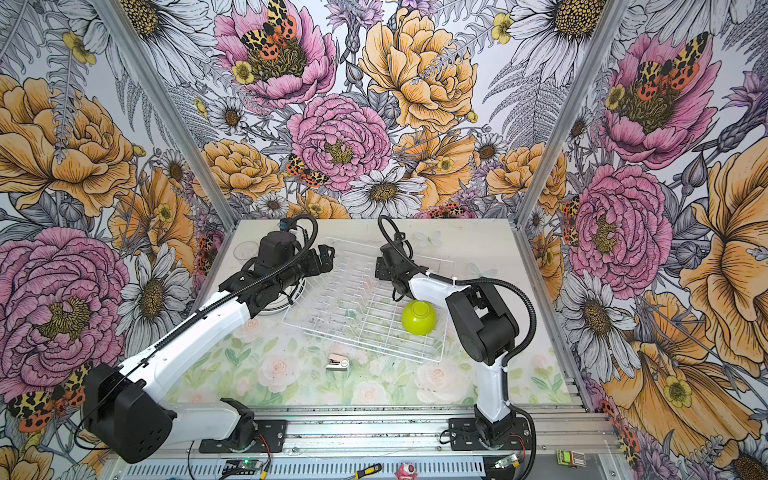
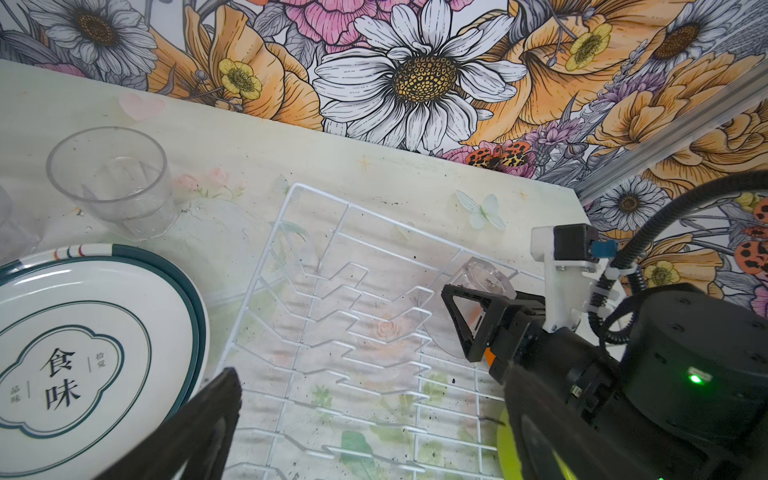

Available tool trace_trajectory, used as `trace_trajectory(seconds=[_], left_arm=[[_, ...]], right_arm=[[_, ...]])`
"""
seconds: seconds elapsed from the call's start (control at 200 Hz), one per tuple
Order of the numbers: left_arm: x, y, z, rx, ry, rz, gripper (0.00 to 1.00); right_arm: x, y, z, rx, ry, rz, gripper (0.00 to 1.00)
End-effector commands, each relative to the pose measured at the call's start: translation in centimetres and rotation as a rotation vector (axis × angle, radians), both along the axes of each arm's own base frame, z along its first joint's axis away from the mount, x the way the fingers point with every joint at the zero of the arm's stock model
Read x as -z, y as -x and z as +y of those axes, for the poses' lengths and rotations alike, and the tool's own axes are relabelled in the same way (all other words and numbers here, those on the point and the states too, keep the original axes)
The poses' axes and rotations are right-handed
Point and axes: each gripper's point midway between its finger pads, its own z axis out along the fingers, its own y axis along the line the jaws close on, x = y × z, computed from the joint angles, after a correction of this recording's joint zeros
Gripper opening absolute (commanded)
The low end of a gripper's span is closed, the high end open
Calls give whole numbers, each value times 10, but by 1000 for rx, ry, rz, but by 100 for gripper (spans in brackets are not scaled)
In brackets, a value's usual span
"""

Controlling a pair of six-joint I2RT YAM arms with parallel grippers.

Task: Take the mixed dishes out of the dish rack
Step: 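Close the right gripper on the third clear glass cup while the left gripper waits, then lift the glass cup with the right gripper while the left gripper moves toward it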

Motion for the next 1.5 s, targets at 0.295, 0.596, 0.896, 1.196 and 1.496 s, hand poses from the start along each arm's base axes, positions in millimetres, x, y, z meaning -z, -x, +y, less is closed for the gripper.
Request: trace_trajectory(seconds=[0.295,0.596,0.896,1.196,1.496], left_arm=[[5,-3,-17,52,70,-21,99],[8,-4,-27,89,110,-15,99],[5,-2,-32,109,138,-29,99],[-16,12,-24,104,180,-112,99],[-41,30,-18,106,252,-198,99]], right_arm=[[-22,10,-2,12,-129,-13,60],[-45,24,-5,18,-250,-29,58],[-81,43,-4,-8,-357,-58,57],[-138,62,2,-63,-513,-132,55],[-190,71,10,-131,-616,-200,54]])
